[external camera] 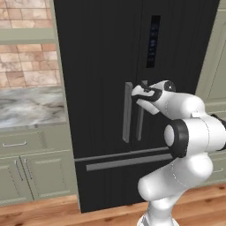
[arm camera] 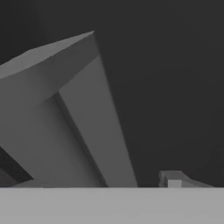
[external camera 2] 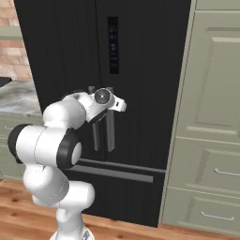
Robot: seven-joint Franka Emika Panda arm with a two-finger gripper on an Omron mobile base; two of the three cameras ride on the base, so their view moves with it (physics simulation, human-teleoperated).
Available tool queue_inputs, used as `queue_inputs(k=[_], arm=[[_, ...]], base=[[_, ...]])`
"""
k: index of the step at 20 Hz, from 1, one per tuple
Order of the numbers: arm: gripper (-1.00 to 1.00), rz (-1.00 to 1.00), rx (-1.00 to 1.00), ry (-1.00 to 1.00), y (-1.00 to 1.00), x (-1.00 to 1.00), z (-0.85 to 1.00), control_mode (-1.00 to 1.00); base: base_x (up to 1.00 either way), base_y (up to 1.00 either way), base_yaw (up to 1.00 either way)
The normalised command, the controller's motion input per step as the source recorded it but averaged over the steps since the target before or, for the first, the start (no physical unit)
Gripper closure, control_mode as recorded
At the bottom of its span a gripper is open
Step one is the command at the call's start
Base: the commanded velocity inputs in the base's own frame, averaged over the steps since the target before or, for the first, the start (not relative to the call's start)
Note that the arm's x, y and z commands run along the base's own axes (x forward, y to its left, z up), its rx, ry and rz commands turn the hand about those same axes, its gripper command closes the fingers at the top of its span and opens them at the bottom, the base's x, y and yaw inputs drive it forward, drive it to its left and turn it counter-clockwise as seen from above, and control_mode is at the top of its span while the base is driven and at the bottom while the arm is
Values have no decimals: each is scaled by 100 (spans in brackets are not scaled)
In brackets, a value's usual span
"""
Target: Open the fridge, remove the pear, lemon, and shrimp, and place them on any counter.
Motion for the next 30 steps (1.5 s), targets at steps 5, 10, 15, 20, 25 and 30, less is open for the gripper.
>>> queue_inputs(k=[5,10,15,20,25,30], arm=[[100,0,0,0,0,0,0,-100],[100,-9,0,7,-15,-71,-14,-100],[100,-6,0,7,-55,-100,-31,-100],[100,-2,0,9,-93,-100,-33,-100],[100,-3,0,13,-100,-100,-28,-100],[100,-5,0,10,-100,-100,-32,-100]], base=[[0,0,0],[0,0,0],[0,0,0],[0,0,0],[0,0,0],[0,0,0]])
